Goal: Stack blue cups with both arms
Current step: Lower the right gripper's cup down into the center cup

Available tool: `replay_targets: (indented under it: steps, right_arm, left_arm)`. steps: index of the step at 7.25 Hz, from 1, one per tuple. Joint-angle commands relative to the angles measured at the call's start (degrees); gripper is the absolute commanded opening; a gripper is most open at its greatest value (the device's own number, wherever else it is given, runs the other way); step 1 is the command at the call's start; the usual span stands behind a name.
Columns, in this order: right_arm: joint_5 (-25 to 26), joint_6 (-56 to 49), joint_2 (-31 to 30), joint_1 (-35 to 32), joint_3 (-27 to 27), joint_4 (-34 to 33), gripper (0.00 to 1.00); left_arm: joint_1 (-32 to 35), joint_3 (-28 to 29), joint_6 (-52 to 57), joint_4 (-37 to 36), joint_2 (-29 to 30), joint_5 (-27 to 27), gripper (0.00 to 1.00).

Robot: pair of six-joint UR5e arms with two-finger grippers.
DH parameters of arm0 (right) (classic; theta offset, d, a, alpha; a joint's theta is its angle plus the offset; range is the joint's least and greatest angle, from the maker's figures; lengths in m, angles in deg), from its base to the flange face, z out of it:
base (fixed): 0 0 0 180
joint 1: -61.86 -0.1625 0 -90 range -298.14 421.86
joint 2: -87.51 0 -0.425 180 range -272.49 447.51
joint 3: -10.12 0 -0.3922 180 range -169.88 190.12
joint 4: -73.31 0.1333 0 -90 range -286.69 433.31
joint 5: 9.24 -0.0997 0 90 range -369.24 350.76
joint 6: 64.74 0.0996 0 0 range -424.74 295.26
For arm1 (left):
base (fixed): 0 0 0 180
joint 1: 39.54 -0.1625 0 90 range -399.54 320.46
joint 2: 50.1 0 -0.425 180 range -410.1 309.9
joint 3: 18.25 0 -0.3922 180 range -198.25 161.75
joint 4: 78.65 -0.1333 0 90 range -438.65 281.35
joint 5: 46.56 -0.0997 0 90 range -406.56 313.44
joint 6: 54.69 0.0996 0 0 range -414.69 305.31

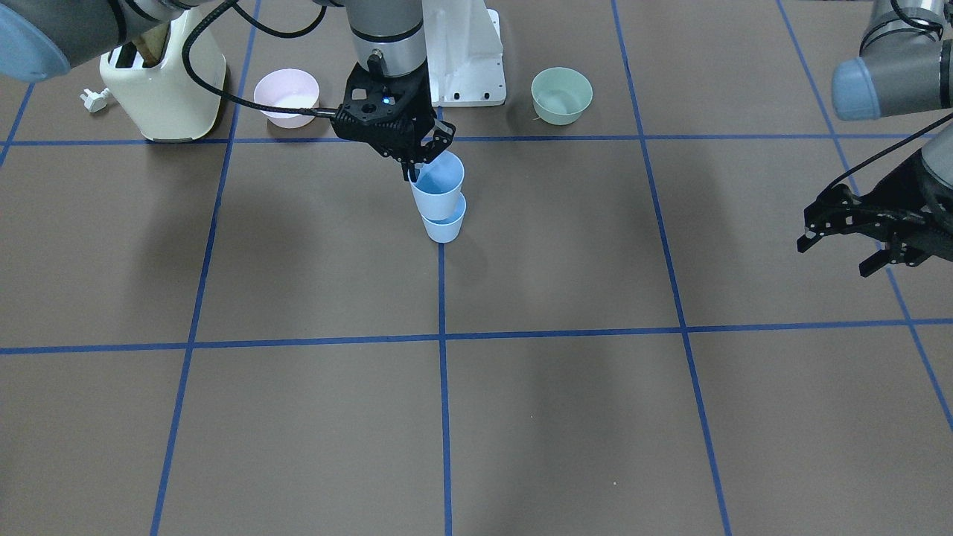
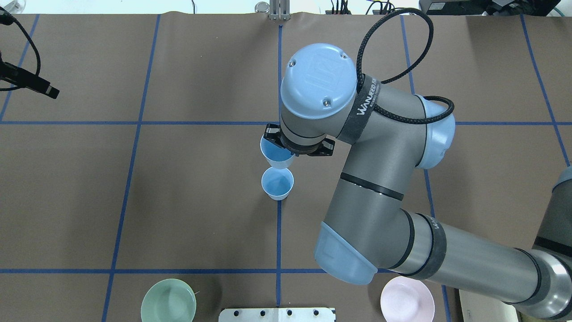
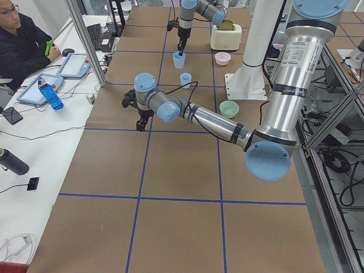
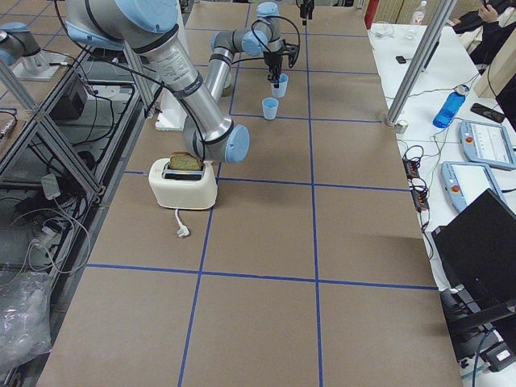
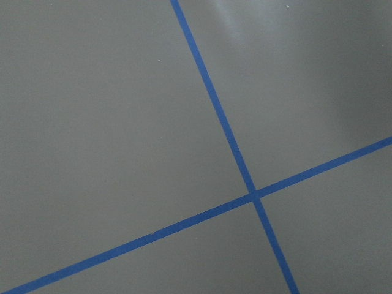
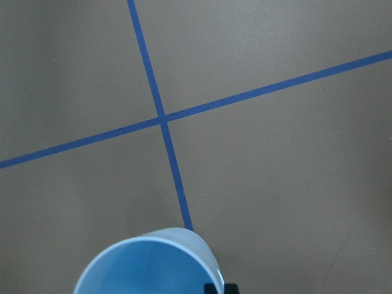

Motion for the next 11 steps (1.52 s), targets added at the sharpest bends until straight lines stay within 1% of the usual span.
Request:
replay_targets:
  steps: [1, 3, 4, 6, 11]
  right_arm:
    - [2.62, 0.82, -0.09, 2.74, 0.91, 0.32, 0.00]
    - [2.89, 0.91, -0.53, 3.89, 1.43, 0.50, 0.00]
    - [2.89, 0.82, -1.14, 4.06, 1.35, 0.58, 0.00]
    - [3.15, 0.82, -3.25, 4.15, 1.17, 3.12, 0.00]
    - [3.77, 0.91, -2.82, 4.86, 1.26, 3.13, 0.00]
  left_arm:
    - [2.46, 1.23, 2.95, 0.12, -0.56, 0.64, 0.97]
    - [5.96, 3.33, 7.61, 0.21, -1.62, 5.19, 0.97]
    - [6.85, 3.43, 7.80, 0.12, -1.62, 5.21, 0.97]
    - [7.65, 3.52, 7.80, 0.20, -1.62, 5.21, 0.97]
    - [7.57, 3.61, 7.80, 0.12, -1.62, 5.13, 0.97]
